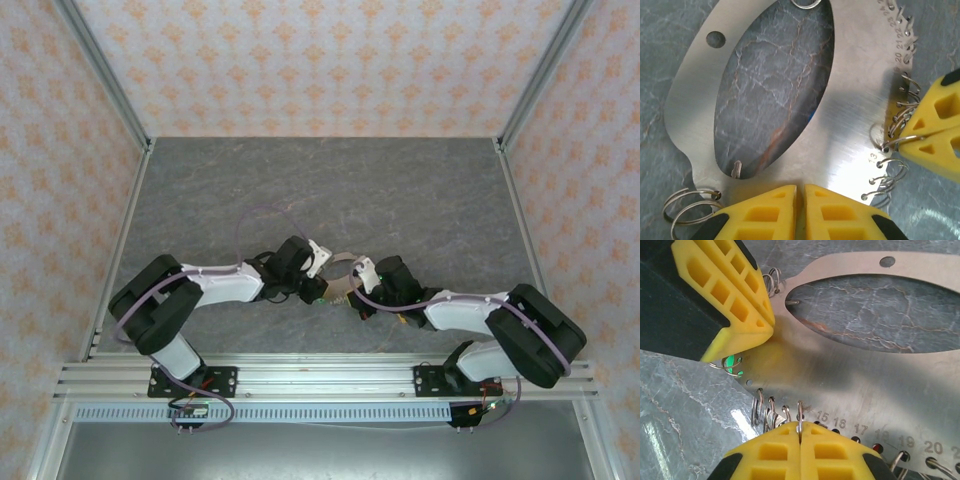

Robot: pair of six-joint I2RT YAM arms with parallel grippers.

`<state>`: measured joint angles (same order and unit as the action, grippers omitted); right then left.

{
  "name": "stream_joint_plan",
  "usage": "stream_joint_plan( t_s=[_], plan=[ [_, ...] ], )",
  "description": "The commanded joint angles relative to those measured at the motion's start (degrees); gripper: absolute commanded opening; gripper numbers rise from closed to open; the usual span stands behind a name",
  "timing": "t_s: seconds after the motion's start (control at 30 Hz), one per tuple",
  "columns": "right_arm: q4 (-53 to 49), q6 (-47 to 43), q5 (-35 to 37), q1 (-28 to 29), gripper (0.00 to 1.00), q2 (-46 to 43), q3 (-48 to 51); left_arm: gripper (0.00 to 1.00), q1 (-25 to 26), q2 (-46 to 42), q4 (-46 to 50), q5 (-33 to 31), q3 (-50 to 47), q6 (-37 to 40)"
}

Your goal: Put the keys on the keyring

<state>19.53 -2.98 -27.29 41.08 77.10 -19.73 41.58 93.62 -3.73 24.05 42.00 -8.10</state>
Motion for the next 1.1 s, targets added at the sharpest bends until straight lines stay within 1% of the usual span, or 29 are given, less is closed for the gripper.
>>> stream_joint_plan(
  t_s=[0.0,0.2,0.27,0.33,0.47,0.57,0.67,0.73,0.9,0.97,1.07],
  plan=[
    [-3.4,2.6,2.4,0.1,0.00,0.6,-1.1,0.11,0.4,2.7,0.6,2.0,2.4,-0.5],
    [-13.1,1.0,4.0,0.1,0.00,2.4,-6.2,0.10,0.4,3.6,0.8,2.7,2.4,-1.8],
    [-14.8,1.0,5.5,0.3,0.00,2.8,-7.2,0.10,0.4,3.6,0.8,2.4,2.1,-2.2],
    [-18.7,0.9,6.9,0.4,0.00,2.8,-9.1,0.10,0.4,3.7,1.0,2.1,1.9,-2.7],
    [-22.3,1.2,7.8,0.8,0.00,3.4,-11.9,0.09,0.5,3.7,0.5,2.6,1.6,-3.9],
    [-26.0,1.4,6.4,1.1,0.00,6.0,-14.8,0.09,0.5,3.5,0.1,2.6,1.5,-4.8],
    [-30.0,1.8,8.0,2.3,0.00,8.5,-17.9,0.09,0.5,3.3,0.1,2.7,1.7,-5.1],
    [-30.1,1.1,10.2,3.4,0.00,8.7,-18.7,0.09,0.6,3.1,0.2,2.8,1.7,-5.2],
    [-29.1,-0.9,16.3,3.7,0.00,6.7,-19.6,0.09,0.7,3.4,0.2,2.9,1.3,-5.8],
    [-25.9,-1.0,16.6,3.4,0.00,4.4,-18.2,0.09,0.8,3.2,0.1,2.9,1.0,-6.1],
    [-16.0,-0.5,14.3,2.3,0.00,-0.1,-13.5,0.09,0.9,2.3,-0.3,3.0,0.7,-7.1]
  ],
)
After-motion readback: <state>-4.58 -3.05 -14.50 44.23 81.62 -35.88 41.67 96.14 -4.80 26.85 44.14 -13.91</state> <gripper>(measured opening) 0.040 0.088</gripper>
